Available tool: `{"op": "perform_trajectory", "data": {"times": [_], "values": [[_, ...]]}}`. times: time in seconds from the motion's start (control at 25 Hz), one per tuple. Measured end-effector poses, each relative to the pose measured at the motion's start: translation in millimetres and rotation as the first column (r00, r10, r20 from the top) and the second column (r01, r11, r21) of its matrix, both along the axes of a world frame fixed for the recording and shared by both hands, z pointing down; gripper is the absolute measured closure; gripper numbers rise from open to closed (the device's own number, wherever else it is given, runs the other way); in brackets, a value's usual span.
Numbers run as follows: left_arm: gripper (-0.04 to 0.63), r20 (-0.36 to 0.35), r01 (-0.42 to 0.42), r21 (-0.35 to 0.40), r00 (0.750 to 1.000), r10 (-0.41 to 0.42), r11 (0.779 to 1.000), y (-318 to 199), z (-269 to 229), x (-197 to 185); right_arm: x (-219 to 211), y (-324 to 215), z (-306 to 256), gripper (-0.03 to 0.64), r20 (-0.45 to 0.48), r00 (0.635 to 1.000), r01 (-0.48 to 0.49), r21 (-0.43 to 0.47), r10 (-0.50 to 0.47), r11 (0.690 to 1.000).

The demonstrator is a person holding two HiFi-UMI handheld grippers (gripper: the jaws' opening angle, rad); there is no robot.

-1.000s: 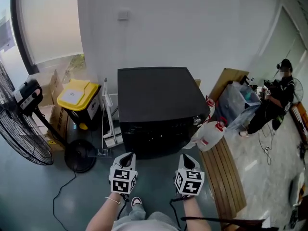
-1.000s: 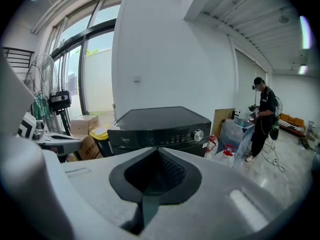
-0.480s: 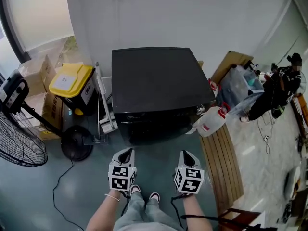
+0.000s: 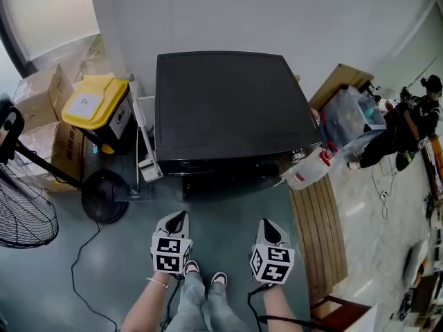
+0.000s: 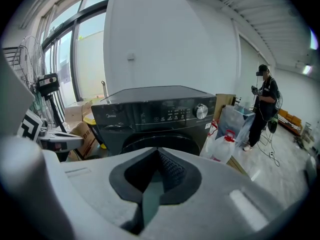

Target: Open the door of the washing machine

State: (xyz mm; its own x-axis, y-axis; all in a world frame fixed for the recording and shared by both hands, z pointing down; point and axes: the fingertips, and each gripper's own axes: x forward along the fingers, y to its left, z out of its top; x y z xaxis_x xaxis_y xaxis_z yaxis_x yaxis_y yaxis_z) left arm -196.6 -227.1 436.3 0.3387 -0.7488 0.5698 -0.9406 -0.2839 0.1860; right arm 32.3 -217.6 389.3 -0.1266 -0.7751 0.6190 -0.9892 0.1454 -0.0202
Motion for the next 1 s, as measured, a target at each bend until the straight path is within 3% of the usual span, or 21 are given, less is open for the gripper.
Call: {"op": "perform_trajectory", "data": {"times": [1.0], "values": [[0.591,0.023,-0.006,-0.081,1.000,0.007,0.997,-48,160,-8,9,-25,155,0.612,0.008,0.999,-0.038,-0.143,0.039,0.989]]}}
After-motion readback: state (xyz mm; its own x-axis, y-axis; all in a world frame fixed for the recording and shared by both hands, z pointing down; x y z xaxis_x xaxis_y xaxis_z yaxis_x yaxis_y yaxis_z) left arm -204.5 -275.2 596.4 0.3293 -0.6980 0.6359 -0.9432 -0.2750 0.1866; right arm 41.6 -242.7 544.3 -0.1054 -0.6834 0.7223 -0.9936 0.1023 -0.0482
